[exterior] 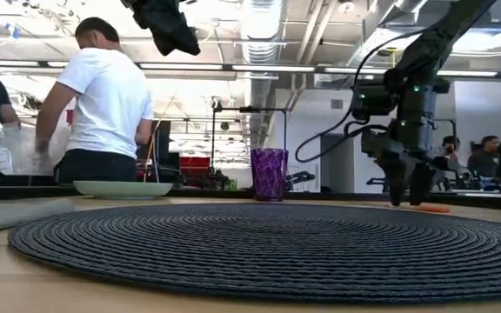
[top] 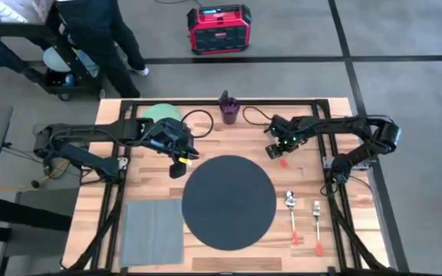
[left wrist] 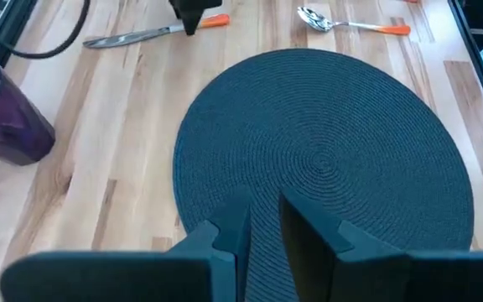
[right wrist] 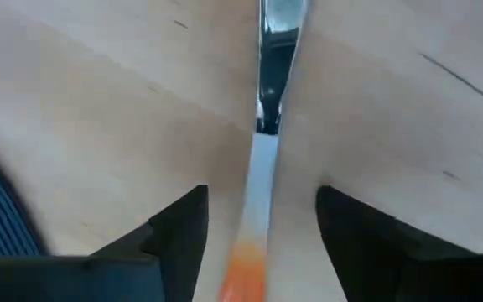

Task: Set table place
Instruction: Move the table knife to the table mat

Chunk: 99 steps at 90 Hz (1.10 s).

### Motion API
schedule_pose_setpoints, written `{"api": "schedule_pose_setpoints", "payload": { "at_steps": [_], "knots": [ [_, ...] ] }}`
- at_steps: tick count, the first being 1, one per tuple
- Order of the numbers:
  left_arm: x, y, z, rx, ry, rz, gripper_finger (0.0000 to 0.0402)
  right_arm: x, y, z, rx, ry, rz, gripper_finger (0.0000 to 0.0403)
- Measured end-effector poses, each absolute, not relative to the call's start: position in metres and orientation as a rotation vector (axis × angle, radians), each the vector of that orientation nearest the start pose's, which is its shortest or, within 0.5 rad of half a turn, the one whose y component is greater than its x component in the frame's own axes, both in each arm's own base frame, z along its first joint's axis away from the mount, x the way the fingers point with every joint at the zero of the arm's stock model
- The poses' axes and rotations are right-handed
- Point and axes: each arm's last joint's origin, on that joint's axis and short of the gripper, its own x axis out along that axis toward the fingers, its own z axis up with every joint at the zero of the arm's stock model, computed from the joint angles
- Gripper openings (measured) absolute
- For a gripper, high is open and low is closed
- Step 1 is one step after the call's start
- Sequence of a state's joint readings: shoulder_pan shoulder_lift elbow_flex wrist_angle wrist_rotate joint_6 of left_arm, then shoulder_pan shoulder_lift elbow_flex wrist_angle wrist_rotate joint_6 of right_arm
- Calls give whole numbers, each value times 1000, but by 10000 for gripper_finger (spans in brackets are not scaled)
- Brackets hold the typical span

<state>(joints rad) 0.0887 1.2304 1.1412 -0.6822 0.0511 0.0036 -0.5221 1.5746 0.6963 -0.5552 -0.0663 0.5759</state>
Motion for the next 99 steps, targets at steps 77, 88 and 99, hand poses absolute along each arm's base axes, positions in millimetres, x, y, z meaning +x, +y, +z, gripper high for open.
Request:
{"api": "schedule_pose_setpoints", "payload": {
  "at_steps": [77, 88, 99],
  "knots": [
    [249, 21, 322, -74, 781, 59, 47, 214, -92, 148, 856, 1224, -760, 2],
    [249, 21, 322, -68, 781, 57, 47, 217, -72, 155, 842, 1240, -719, 2],
    [249, 21, 322, -53, 781, 50, 47, 222, -47, 160, 839, 1232, -683, 1]
  ]
}}
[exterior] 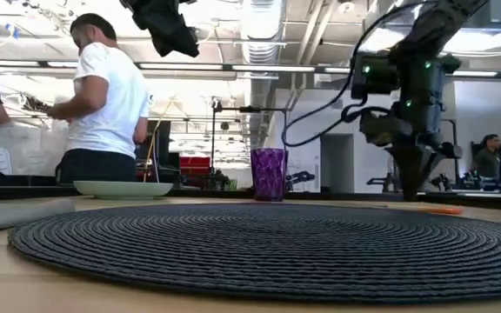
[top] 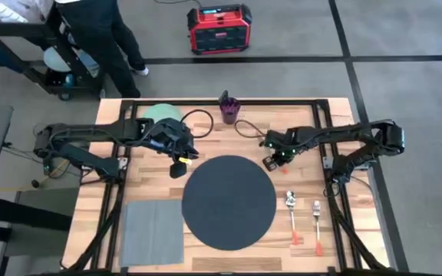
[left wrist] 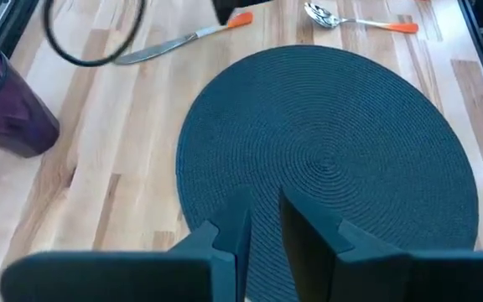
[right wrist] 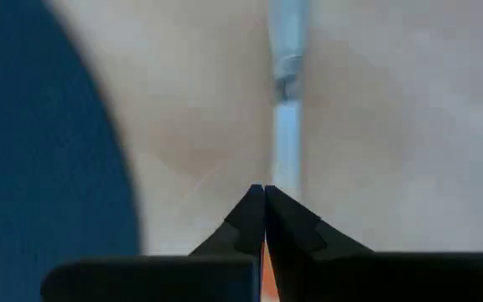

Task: Set table place
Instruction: Move the table knife to the table mat

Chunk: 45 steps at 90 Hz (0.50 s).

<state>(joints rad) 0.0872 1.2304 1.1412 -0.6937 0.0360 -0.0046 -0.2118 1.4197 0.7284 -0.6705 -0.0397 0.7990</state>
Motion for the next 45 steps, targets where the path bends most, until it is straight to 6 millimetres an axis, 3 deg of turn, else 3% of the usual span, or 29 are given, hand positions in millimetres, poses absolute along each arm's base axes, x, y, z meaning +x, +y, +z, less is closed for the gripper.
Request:
{"api": "schedule_pose_setpoints", "payload": {
  "at_steps": [11, 19, 32, 45],
  "knots": [
    [249, 21, 322, -48, 779, 48, 47, 228, -24, 162, 794, 1209, -669, 0],
    [249, 21, 322, -35, 780, 43, 47, 229, -20, 162, 730, 1181, -695, 1],
    [249, 21, 322, 2, 779, 28, 47, 232, -36, 163, 692, 1152, -657, 20],
    [249, 21, 322, 23, 779, 19, 47, 228, -59, 164, 719, 1142, -653, 70]
  ]
}}
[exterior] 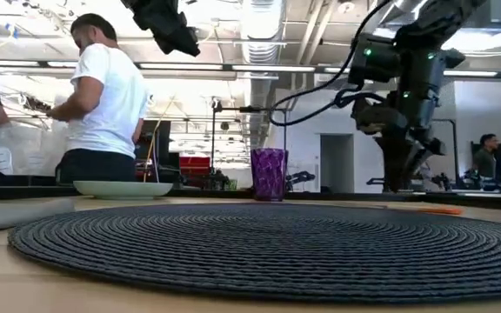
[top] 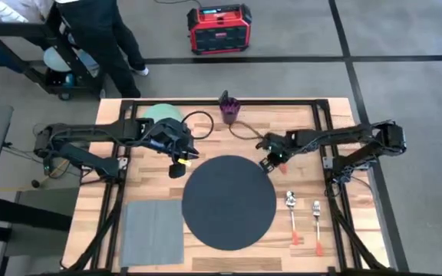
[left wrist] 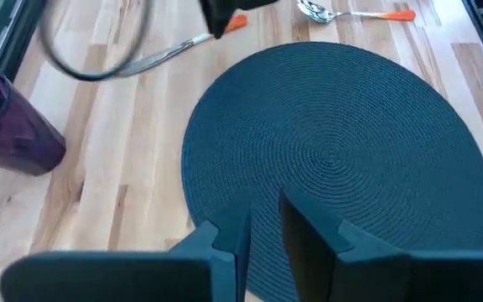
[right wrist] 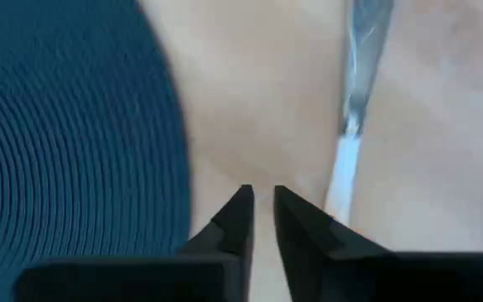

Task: Set table place
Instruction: Move the table knife to the table mat

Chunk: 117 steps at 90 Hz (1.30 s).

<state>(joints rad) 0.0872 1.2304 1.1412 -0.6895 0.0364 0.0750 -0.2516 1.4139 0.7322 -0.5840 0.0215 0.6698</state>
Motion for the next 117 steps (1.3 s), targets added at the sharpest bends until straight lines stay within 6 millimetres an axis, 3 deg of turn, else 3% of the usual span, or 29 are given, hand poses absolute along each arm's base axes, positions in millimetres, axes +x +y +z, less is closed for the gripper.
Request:
{"api": "schedule_pose_setpoints", "payload": {
  "at_steps": [19, 32, 59, 73, 92, 117],
  "knots": [
    [249, 21, 322, 18, 779, 21, 47, 219, -83, 163, 744, 1133, -691, 158],
    [249, 21, 322, 11, 779, 24, 47, 212, -88, 153, 770, 1137, -711, 209],
    [249, 21, 322, 19, 781, 23, 47, 215, -81, 121, 745, 1269, -721, 221],
    [249, 21, 322, 19, 781, 37, 47, 218, -76, 117, 703, 1306, -798, 195],
    [250, 22, 322, 3, 776, 64, 47, 219, -64, 116, 587, 1335, -823, 110],
    [249, 22, 322, 4, 777, 74, 47, 220, -57, 116, 566, 1346, -820, 11]
  ]
}}
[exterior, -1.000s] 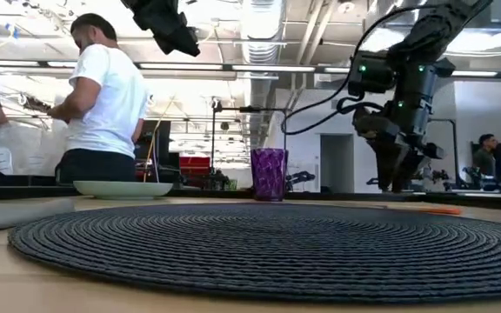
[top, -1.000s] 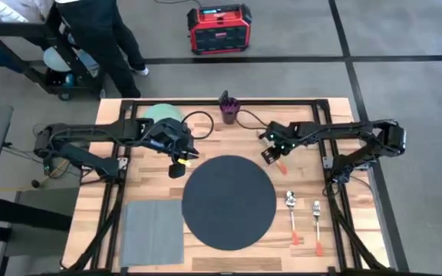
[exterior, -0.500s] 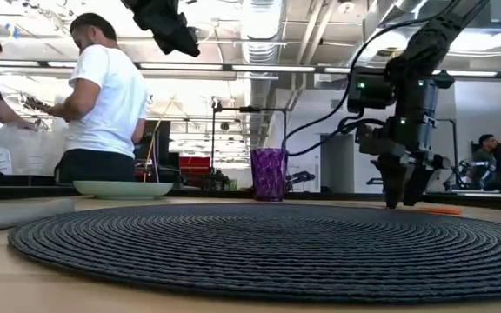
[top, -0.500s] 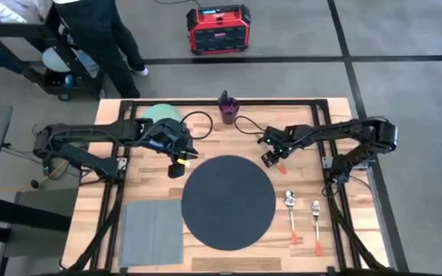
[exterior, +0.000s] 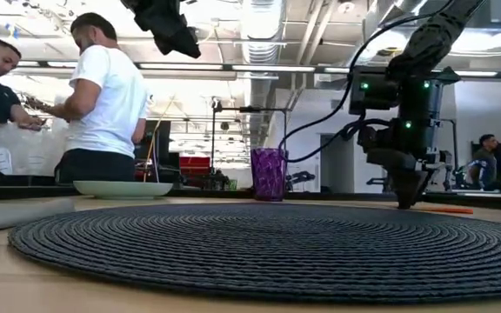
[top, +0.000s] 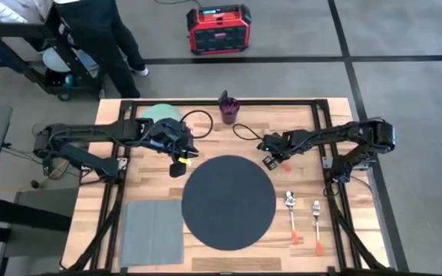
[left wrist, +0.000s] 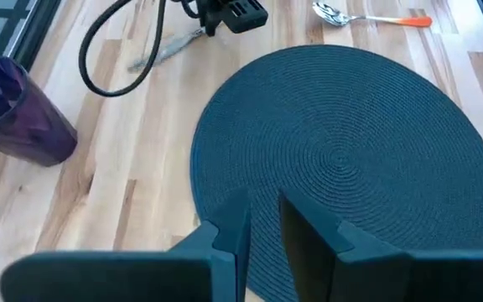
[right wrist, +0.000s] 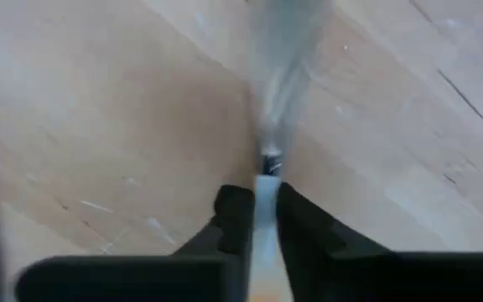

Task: Set table place
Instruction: Move the table knife to the table mat

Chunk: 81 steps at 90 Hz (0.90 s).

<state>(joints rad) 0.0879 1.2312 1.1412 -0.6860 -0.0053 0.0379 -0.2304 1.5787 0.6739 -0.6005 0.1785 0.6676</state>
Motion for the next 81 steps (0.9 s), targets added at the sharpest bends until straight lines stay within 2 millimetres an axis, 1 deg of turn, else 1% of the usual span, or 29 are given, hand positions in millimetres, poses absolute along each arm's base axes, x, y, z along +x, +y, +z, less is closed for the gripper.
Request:
{"api": "schedule_pose_setpoints", "payload": {
  "at_steps": [14, 19, 24, 30, 44, 53, 59, 74, 81],
  "knots": [
    [249, 22, 322, 9, 778, 81, 47, 224, -49, 119, 559, 1335, -807, 4],
    [249, 22, 322, 9, 780, 83, 47, 229, -45, 125, 566, 1342, -766, 2],
    [249, 22, 322, 9, 784, 84, 47, 238, -38, 131, 620, 1346, -668, 2],
    [249, 22, 322, 10, 783, 83, 47, 247, -32, 138, 614, 1332, -629, 3],
    [249, 22, 322, 9, 783, 84, 47, 262, -17, 155, 600, 1270, -626, 3],
    [249, 22, 322, 11, 783, 83, 47, 264, -6, 160, 587, 1290, -627, 2],
    [249, 22, 322, 17, 783, 81, 47, 267, 2, 164, 602, 1269, -618, 2],
    [249, 22, 322, 18, 783, 80, 47, 268, 32, 168, 596, 1248, -600, 1],
    [249, 22, 322, 18, 782, 80, 47, 264, 34, 168, 560, 1263, -625, 1]
  ]
}}
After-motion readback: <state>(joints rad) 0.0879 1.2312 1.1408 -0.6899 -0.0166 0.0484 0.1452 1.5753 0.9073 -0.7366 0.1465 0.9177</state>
